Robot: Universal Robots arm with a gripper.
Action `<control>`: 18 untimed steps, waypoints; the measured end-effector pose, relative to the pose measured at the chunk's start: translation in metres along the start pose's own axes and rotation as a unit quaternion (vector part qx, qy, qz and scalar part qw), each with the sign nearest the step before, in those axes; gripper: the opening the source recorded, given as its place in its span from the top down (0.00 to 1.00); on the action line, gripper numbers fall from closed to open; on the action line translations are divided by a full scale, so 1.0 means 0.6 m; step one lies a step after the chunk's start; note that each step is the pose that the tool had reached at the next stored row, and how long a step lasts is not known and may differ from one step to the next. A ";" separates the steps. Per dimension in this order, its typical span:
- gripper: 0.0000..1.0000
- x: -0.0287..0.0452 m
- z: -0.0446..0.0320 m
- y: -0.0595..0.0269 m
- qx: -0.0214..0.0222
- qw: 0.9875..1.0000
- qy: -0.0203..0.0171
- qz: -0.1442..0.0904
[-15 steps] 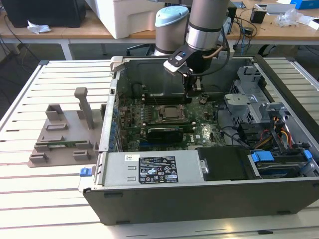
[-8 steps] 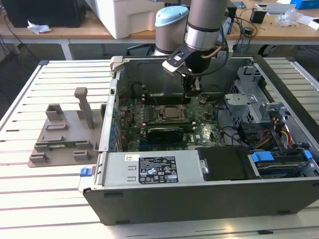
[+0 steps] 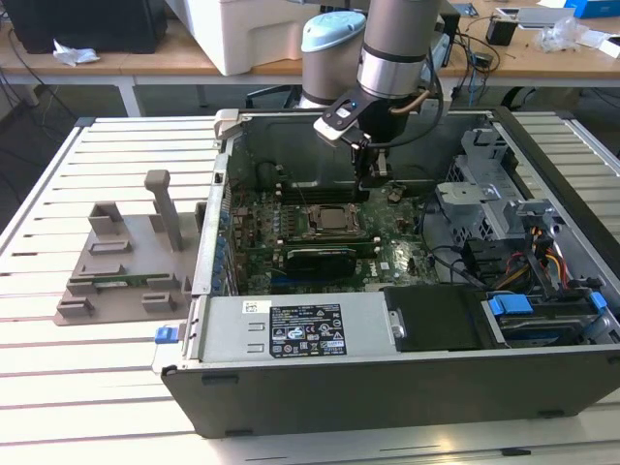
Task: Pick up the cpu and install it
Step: 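Close the cpu cover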
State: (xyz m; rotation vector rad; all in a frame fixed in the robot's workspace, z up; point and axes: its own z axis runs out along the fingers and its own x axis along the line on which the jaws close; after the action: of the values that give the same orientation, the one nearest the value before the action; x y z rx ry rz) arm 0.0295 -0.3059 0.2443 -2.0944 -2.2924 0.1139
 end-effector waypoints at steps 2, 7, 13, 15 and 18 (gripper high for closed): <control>0.89 0.000 0.000 -0.001 0.000 1.000 0.000 0.000; 0.89 0.000 0.000 -0.003 0.000 1.000 0.000 0.000; 0.89 0.001 0.001 -0.008 0.000 1.000 0.000 0.000; 0.89 0.001 0.001 -0.010 0.000 1.000 0.000 0.000; 0.89 0.001 0.002 -0.012 0.000 1.000 0.000 0.000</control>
State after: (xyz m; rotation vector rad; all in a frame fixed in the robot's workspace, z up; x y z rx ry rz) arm 0.0219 -0.3059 0.2439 -2.0943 -2.2925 0.1139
